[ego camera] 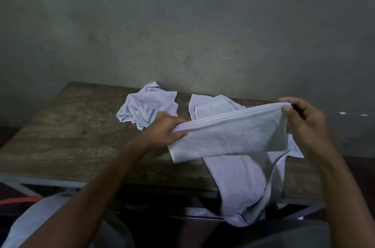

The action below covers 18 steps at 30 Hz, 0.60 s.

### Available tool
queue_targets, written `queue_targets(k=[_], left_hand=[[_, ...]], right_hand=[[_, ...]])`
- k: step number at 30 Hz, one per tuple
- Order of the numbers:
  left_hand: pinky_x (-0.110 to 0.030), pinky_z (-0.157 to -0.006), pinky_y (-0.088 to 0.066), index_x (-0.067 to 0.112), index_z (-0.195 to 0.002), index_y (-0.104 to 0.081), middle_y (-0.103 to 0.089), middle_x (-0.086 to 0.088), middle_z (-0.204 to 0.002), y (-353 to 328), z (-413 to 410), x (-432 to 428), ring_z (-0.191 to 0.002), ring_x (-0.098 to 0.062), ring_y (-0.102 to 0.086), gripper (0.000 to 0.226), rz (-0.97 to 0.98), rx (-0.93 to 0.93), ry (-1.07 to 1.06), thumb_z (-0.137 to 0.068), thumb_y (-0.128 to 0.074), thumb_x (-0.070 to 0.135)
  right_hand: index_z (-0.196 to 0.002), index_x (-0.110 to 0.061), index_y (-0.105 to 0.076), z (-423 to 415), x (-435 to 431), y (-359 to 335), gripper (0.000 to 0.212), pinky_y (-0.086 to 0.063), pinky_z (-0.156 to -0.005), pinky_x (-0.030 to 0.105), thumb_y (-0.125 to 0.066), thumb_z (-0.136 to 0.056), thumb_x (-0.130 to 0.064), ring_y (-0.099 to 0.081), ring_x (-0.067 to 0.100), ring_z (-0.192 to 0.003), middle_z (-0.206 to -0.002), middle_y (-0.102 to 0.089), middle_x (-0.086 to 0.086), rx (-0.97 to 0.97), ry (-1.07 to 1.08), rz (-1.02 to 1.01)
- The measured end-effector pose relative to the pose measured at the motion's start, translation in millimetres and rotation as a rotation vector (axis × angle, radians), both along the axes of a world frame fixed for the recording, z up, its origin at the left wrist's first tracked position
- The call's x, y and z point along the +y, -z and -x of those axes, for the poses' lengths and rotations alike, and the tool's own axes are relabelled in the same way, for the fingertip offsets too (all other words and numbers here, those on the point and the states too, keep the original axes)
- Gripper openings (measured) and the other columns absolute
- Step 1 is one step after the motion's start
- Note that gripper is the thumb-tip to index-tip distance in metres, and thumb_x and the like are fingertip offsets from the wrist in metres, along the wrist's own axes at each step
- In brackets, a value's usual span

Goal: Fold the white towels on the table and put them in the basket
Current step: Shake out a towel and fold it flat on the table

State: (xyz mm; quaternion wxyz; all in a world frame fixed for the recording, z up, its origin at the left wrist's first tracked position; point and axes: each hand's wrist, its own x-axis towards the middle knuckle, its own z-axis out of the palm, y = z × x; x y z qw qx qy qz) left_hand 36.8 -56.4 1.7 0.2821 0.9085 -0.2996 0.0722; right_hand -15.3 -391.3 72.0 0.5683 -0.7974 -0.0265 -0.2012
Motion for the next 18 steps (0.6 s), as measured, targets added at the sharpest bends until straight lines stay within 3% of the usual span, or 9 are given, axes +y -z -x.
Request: queue_targets(k=[2,6,9,13,16,18], left_hand=[[-0.011,-0.06,-0.033,0.025,-0.082,-0.066,-0.052,0.023,-0.057,-1.6,2.7,13.0,-0.062,0.008,-0.052,0.004,0.049,0.059,-0.013,-0.084,-0.066,0.029],[-0.012,-0.071,-0.044,0.022,-0.099,-0.071,-0.068,0.018,-0.09,-3.7,7.8,32.6,-0.086,-0.003,-0.062,0.017,0.175,0.202,-0.09,-0.083,-0.07,0.026],[-0.014,-0.071,-0.045,0.024,-0.091,-0.071,-0.07,0.014,-0.083,-9.9,8.4,44.8,-0.084,-0.005,-0.063,0.013,0.31,0.226,-0.155,-0.079,-0.074,0.022],[-0.034,-0.07,-0.05,0.021,-0.086,-0.072,-0.071,-0.002,-0.085,-19.5,7.2,60.6,-0.075,-0.011,-0.062,0.01,0.523,0.262,-0.2,-0.076,-0.076,0.021],[-0.027,-0.067,-0.05,0.021,-0.087,-0.071,-0.071,-0.005,-0.088,-28.9,9.3,68.5,-0.076,-0.009,-0.062,0.014,0.584,0.248,-0.198,-0.078,-0.073,0.031],[-0.02,-0.067,-0.048,0.019,-0.088,-0.07,-0.071,0.0,-0.087,-34.8,9.6,73.8,-0.076,-0.005,-0.061,0.016,0.569,0.257,-0.188,-0.08,-0.069,0.033]], right_hand=[[-0.096,-0.024,-0.065,-1.5,-2.1,1.5,0.021,-0.045,-0.059,0.018,-0.05,-0.096,-0.01,-0.053,-0.003,-0.065,-0.082,-0.061,-0.006,0.004,0.02,-0.024],[-0.099,-0.022,-0.065,-3.7,-6.3,4.1,0.019,-0.048,-0.053,0.016,-0.05,-0.096,-0.011,-0.055,-0.001,-0.065,-0.083,-0.062,-0.003,0.03,0.03,-0.038],[-0.094,-0.024,-0.065,-5.4,-10.6,8.9,0.021,-0.052,-0.057,0.015,-0.05,-0.096,-0.01,-0.058,-0.003,-0.069,-0.085,-0.063,-0.004,0.047,0.023,-0.044],[-0.093,-0.021,-0.064,-6.1,-12.0,15.9,0.021,-0.048,-0.065,0.007,-0.052,-0.094,-0.004,-0.059,-0.007,-0.071,-0.085,-0.065,-0.008,0.137,-0.065,0.088],[-0.092,-0.019,-0.064,-6.0,-15.3,17.3,0.022,-0.043,-0.058,0.009,-0.053,-0.092,-0.001,-0.05,0.0,-0.057,-0.065,-0.063,-0.013,0.217,-0.205,0.191],[-0.09,-0.023,-0.065,-9.7,-15.4,18.8,0.024,-0.044,-0.06,0.01,-0.054,-0.092,-0.002,-0.05,0.0,-0.057,-0.064,-0.063,-0.017,0.229,-0.218,0.2]])
